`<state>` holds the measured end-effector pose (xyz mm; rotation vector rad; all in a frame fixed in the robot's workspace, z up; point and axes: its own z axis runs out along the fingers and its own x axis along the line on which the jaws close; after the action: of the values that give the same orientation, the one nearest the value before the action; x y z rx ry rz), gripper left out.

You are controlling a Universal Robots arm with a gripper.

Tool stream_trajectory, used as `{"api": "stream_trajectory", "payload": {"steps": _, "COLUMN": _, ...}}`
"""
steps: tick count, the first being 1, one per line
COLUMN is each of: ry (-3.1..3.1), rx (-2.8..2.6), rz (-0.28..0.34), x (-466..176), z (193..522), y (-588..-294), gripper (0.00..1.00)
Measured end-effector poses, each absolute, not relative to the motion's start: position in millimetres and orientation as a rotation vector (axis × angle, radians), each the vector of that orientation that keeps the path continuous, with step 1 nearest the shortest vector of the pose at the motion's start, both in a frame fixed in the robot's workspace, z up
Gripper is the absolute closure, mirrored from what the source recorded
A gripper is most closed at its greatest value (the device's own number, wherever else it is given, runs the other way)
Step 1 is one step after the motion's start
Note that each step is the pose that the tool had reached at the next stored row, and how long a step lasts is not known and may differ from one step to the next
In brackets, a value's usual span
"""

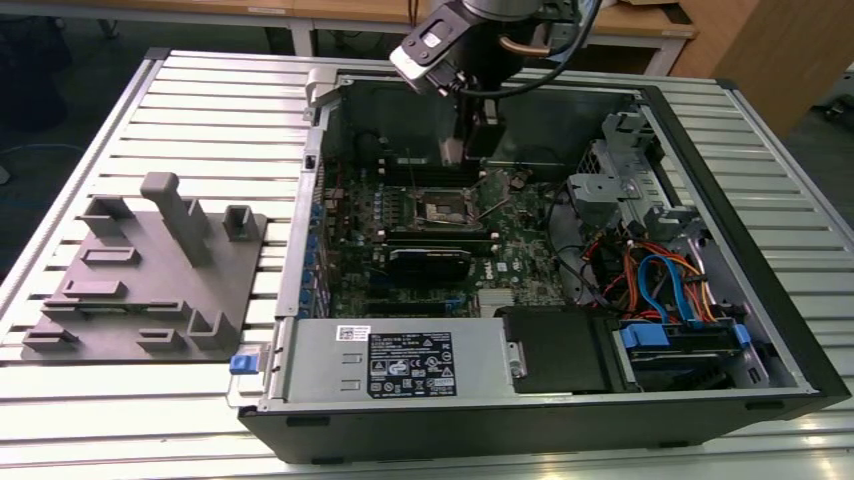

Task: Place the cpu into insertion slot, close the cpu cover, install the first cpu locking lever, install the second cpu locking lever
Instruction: 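Place the cpu into insertion slot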

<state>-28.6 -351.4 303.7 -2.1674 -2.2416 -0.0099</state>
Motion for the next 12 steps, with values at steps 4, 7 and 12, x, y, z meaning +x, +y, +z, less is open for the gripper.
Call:
{"api": "stream_trajectory", "payload": {"steps": 4, "ry": -2.242, "rx": -2.167, "rz": -0.01, "x": -28.6, "z": 296.3, "y": -351.4, "gripper": 0.46}}
{"api": "stream_trajectory", "payload": {"steps": 7, "ry": -2.242, "rx": -2.167, "rz": -0.01, "x": -28.6, "z": 290.9, "y": -351.4, "gripper": 0.46}}
{"api": "stream_trajectory", "payload": {"steps": 12, "ry": -2.241, "rx": -2.167, "rz": -0.01, "x": -28.6, "z": 288.2, "y": -351.4, "gripper": 0.46}}
